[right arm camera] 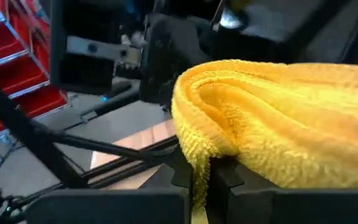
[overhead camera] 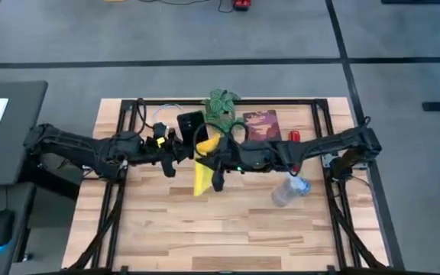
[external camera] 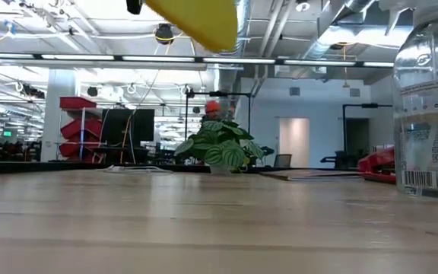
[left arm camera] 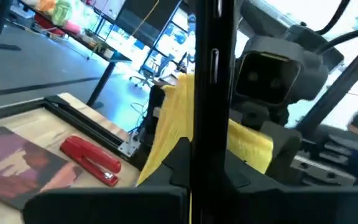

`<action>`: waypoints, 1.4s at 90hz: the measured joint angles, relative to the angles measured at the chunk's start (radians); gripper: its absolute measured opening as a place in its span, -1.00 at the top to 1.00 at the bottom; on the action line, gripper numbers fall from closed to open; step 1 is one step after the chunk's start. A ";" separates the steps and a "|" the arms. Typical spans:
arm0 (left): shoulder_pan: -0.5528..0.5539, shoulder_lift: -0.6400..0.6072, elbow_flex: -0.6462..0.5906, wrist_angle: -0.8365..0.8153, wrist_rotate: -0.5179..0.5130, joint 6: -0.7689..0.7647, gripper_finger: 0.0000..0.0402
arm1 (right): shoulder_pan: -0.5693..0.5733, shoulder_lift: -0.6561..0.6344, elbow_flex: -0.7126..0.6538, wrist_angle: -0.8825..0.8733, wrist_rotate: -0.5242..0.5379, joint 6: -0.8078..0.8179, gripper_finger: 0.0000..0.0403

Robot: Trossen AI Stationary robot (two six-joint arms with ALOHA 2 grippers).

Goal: Apply microfiber cloth
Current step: Wipe the back and front of the cellphone with the yellow microfiber cloth

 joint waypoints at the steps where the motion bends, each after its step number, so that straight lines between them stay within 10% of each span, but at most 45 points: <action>1: 0.000 0.000 0.000 -0.002 -0.003 0.003 0.98 | -0.002 0.001 0.000 0.000 -0.002 0.004 1.00; 75: -0.001 -0.008 -0.001 -0.103 0.004 -0.043 0.98 | -0.025 -0.126 -0.003 -0.202 0.099 -0.152 1.00; 106: -0.004 -0.008 0.000 -0.232 0.027 -0.071 0.98 | -0.027 -0.160 -0.001 0.056 -0.285 -0.352 1.00; 126: -0.007 -0.008 0.000 -0.239 0.008 -0.075 0.98 | -0.047 -0.029 -0.003 0.163 -0.330 -0.417 1.00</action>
